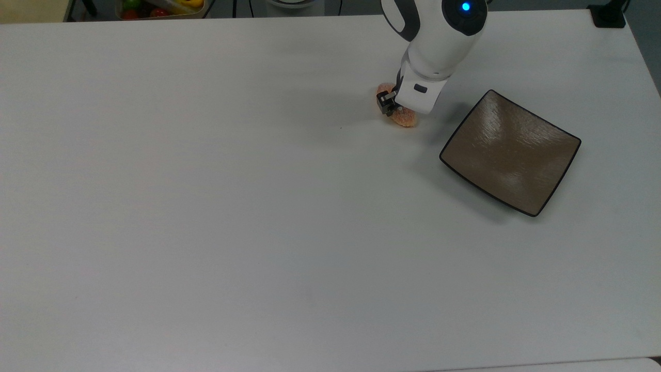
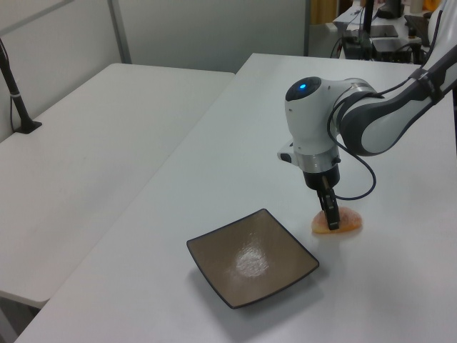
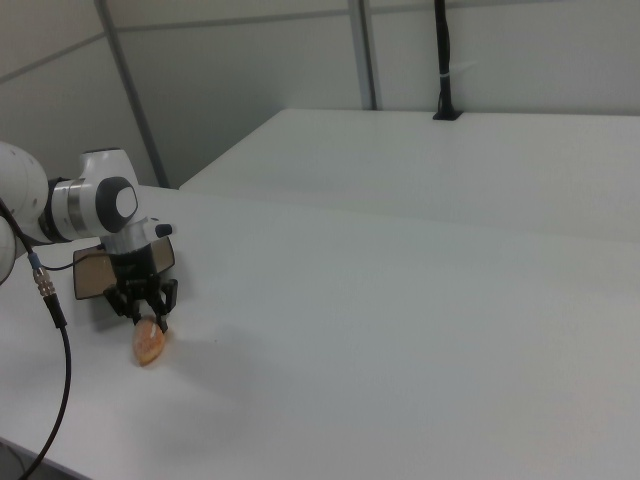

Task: Bread is placed on a ceramic plate
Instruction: 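Lift the held bread roll and carry it over the brown plate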

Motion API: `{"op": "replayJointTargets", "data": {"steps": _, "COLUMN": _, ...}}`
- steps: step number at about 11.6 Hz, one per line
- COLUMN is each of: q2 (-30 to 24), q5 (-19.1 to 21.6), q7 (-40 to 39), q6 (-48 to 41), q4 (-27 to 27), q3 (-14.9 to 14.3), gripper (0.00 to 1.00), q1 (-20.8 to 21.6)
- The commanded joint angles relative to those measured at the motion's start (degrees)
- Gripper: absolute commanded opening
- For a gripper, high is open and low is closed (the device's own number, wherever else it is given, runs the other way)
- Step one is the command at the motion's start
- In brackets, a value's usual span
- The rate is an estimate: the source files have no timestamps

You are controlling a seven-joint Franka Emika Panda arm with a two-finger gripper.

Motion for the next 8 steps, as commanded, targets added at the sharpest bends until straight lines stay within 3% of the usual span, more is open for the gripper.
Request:
{"op": "replayJointTargets", "data": {"steps": 1, "q2": -1.0, "q5": -0.9, "q7": 2.0, "q6": 0.9, "q4": -0.4, "q3": 0.2, "gripper": 0.38, "q1": 0.0}}
{"op": "replayJointTargets", "data": {"steps": 6, "q2": -9.5, "q5": 0.0, "q7": 6.3, "q6": 0.2, "q4": 1.1, "q3": 0.1, "gripper": 0.38, "q1": -1.1}}
{"op": "replayJointTargets", "data": {"steps": 8, "q2": -7.9, "q5": 0.2, "q7": 7.3, "q6": 0.9, "q4": 6.1, "q3": 0.1, "gripper": 0.38, "q1": -0.9}}
